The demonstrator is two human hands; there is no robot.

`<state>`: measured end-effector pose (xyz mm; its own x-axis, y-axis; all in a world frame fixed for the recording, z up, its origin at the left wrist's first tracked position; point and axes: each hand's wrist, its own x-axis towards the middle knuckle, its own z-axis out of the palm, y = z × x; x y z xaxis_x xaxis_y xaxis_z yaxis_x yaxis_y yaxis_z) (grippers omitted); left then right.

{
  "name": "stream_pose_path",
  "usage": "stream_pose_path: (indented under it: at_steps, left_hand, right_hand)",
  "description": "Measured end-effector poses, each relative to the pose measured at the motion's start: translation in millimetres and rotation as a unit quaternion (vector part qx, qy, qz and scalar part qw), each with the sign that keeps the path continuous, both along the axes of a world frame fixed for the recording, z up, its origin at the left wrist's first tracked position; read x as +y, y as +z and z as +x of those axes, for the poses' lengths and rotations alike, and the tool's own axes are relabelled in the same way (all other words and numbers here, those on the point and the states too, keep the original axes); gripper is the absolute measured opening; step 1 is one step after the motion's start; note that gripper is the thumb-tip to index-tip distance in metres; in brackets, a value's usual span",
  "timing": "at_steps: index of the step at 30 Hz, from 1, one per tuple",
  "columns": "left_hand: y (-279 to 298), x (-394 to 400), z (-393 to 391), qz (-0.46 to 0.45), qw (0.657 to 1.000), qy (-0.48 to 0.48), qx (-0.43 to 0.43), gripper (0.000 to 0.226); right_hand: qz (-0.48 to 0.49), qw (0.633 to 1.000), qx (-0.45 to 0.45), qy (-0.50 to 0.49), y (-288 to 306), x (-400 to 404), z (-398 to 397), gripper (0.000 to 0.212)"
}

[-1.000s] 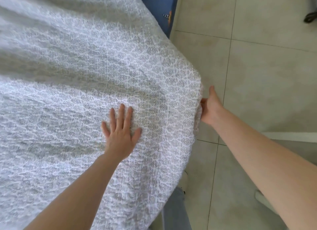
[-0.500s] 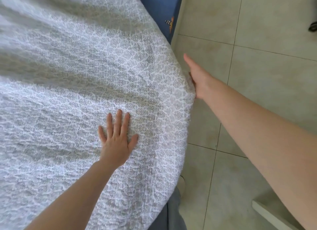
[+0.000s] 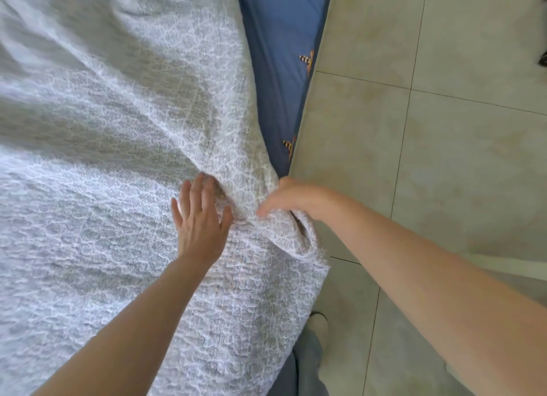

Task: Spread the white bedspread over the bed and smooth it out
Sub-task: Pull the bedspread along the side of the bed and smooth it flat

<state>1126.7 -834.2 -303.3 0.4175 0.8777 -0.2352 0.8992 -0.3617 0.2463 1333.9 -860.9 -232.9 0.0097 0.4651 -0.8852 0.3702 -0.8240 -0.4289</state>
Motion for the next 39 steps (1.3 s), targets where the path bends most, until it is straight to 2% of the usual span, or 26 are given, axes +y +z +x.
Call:
stream_pose_path:
  at_steps: [2, 4, 6, 8, 10, 13, 15, 17, 19, 20, 22, 23, 26, 30, 32, 34, 35, 37, 38, 39]
  left_hand:
    - [-8.6, -0.1, -12.3, -0.004, 0.998, -0.043, 0.036, 0.07]
    - [-14.0, -4.5, -20.6, 0.001, 0.996, -0.076, 0.039, 0.07]
    - [-14.5, -8.4, -22.1, 0.007, 0.997, -0.078, 0.027, 0.072]
    - [-13.9, -8.2, -21.2, 0.017, 0.996, -0.081, 0.03, 0.074]
    - [-14.5, -5.4, -20.8, 0.022, 0.995, -0.094, 0.033, 0.076]
    - [-16.3, 0.7, -22.6, 0.016, 0.994, -0.108, 0.03, 0.079]
    - [-17.7, 3.0, -25.7, 0.013, 0.992, -0.119, 0.032, 0.08]
    - [-19.2, 3.3, -28.0, 0.012, 0.992, -0.125, 0.03, 0.079]
    - [-20.8, 3.6, -30.4, 0.0, 0.992, -0.127, 0.025, 0.078]
    - [-21.0, 3.9, -31.0, -0.005, 0.991, -0.132, 0.029, 0.076]
    - [-21.8, 4.9, -32.2, -0.013, 0.988, -0.146, 0.043, 0.074]
    - [-22.0, 5.8, -32.2, -0.019, 0.987, -0.151, 0.047, 0.074]
    - [-19.8, 8.1, -32.9, -0.029, 0.987, -0.151, 0.046, 0.074]
    - [-16.5, 7.9, -32.0, -0.042, 0.987, -0.145, 0.059, 0.071]
    - [-9.7, 15.3, -23.2, -0.046, 0.988, -0.132, 0.07, 0.066]
    - [-3.6, 31.9, -8.3, -0.032, 0.993, -0.103, 0.056, 0.055]
    - [-1.5, 41.5, -0.8, -0.021, 0.995, -0.086, 0.045, 0.055]
    - [2.0, 64.8, 16.2, -0.01, 0.998, -0.057, 0.034, 0.064]
    - [2.7, 76.5, 24.8, -0.005, 0.998, -0.048, 0.032, 0.068]
    - [2.9, 87.2, 33.8, -0.005, 0.998, -0.046, 0.031, 0.07]
  right_hand:
    - [0.04, 0.987, 0.036, -0.15, 1.3, 13.7, 1.5, 0.095]
    - [0.077, 0.973, 0.055, -0.211, 2.9, 29.5, -0.2, 0.106]
    - [0.084, 0.983, 0.046, -0.159, 8.5, 42.9, -7.5, 0.105]
    - [0.081, 0.993, -0.01, -0.082, 9.0, 56.1, -16.0, 0.1]
    - [0.09, 0.991, -0.096, -0.011, 3.3, 67.0, -21.5, 0.082]
    - [0.092, 0.98, -0.169, 0.043, -9.3, 81.0, -24.4, 0.036]
    - [0.142, 0.977, -0.162, -0.012, -13.1, 84.3, -20.1, 0.016]
    - [0.219, 0.958, -0.128, -0.136, -15.4, 77.4, -8.4, 0.011]
    - [0.264, 0.923, -0.157, -0.233, -23.7, 62.4, 3.9, 0.018]
    - [0.264, 0.914, -0.197, -0.235, -30.2, 54.3, 10.1, 0.022]
    - [0.24, 0.908, -0.25, -0.237, -43.4, 44.4, 23.9, 0.02]
    - [0.218, 0.901, -0.26, -0.271, -45.6, 45.8, 32.7, 0.019]
    - [0.171, 0.878, -0.284, -0.345, -33.5, 62.6, 69.2, 0.036]
    - [0.296, 0.845, -0.272, -0.353, -2.0, 77.9, 100.0, 0.031]
    - [0.286, 0.862, -0.26, -0.327, 1.7, 79.4, 106.0, 0.031]
    - [0.191, 0.908, -0.231, -0.292, -6.2, 82.5, 111.1, 0.038]
    - [0.129, 0.936, -0.199, -0.259, -10.6, 84.2, 110.1, 0.049]
    - [0.04, 0.973, -0.116, -0.197, -3.6, 89.5, 104.6, 0.083]
    - [0.034, 0.979, -0.055, -0.195, 0.9, 92.4, 105.1, 0.102]
    - [0.041, 0.975, 0.018, -0.216, 0.4, 96.1, 111.3, 0.111]
